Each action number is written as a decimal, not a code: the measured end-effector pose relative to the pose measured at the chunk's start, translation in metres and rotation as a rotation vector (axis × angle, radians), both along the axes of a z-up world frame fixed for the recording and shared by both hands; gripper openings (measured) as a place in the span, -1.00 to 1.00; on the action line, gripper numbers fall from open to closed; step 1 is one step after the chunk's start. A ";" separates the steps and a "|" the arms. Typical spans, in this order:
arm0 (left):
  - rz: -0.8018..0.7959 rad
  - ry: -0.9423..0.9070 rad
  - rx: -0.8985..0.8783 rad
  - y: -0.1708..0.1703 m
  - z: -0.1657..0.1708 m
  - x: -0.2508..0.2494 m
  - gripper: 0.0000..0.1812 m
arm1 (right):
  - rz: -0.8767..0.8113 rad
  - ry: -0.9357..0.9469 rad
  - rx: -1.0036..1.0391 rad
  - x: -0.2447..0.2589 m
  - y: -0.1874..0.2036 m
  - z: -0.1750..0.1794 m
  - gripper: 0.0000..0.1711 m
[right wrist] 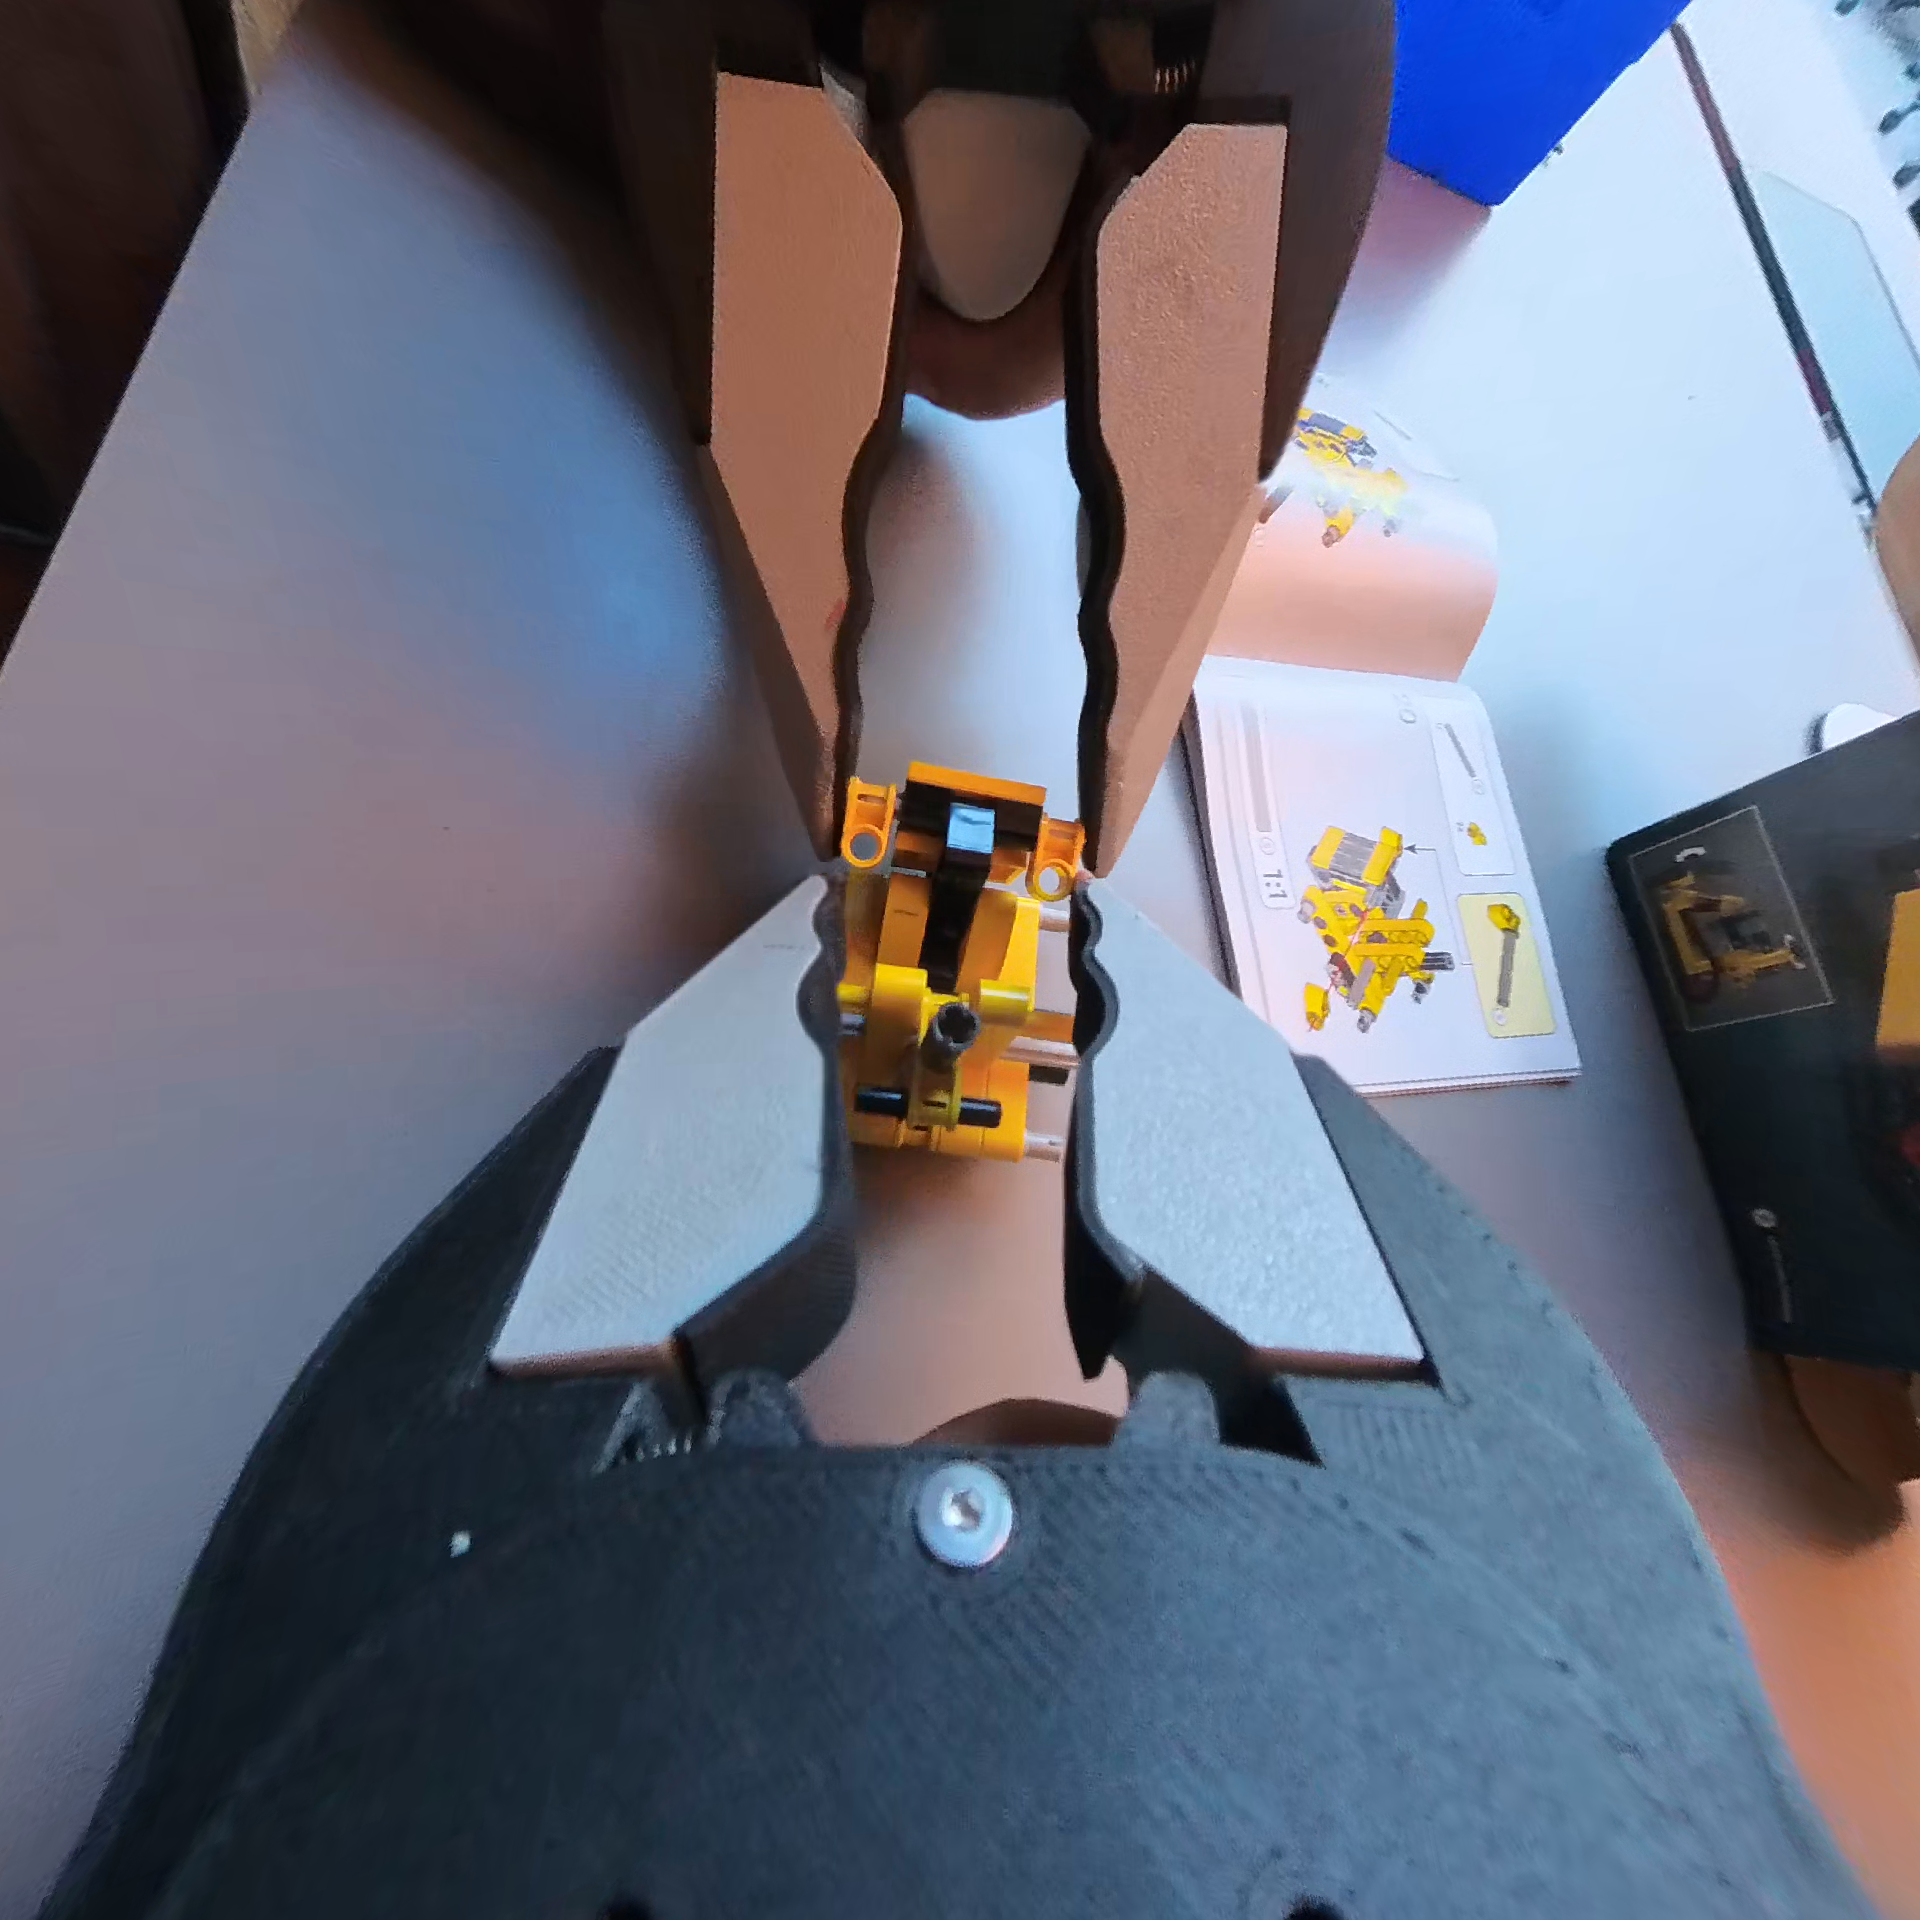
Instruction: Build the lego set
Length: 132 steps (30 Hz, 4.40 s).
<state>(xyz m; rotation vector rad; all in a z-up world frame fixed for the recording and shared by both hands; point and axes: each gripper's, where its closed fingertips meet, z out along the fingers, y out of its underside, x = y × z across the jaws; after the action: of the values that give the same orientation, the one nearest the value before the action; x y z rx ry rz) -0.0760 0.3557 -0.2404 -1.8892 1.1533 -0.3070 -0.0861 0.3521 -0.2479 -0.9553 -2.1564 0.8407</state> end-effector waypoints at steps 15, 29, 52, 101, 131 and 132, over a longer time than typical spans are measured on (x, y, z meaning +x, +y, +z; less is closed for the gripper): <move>0.038 -0.025 0.075 0.008 0.001 0.002 -0.54 | -0.058 -0.043 -0.018 0.000 0.009 -0.003 -0.57; 0.060 -0.024 0.080 0.011 0.001 0.003 -0.54 | -0.026 -0.021 -0.016 0.005 0.009 0.000 -0.54; 0.040 -0.067 -0.014 0.007 -0.003 0.004 -0.54 | 0.004 -0.077 -0.269 0.009 0.006 0.004 -0.67; 0.089 -0.075 -0.047 0.009 -0.005 0.002 -0.54 | -0.023 0.026 -0.246 0.001 0.005 0.021 -0.55; 0.097 -0.046 -0.056 0.008 -0.006 -0.003 -0.59 | -0.029 0.019 -0.312 -0.005 0.002 0.019 -0.61; 0.098 -0.055 -0.060 0.008 -0.006 -0.003 -0.58 | -0.024 0.022 -0.311 -0.005 0.003 0.019 -0.61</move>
<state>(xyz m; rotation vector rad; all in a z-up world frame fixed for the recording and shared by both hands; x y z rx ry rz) -0.0785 0.3641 -0.2466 -1.9708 1.0220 -0.3404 -0.0908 0.3546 -0.2293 -1.1140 -2.0271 1.1929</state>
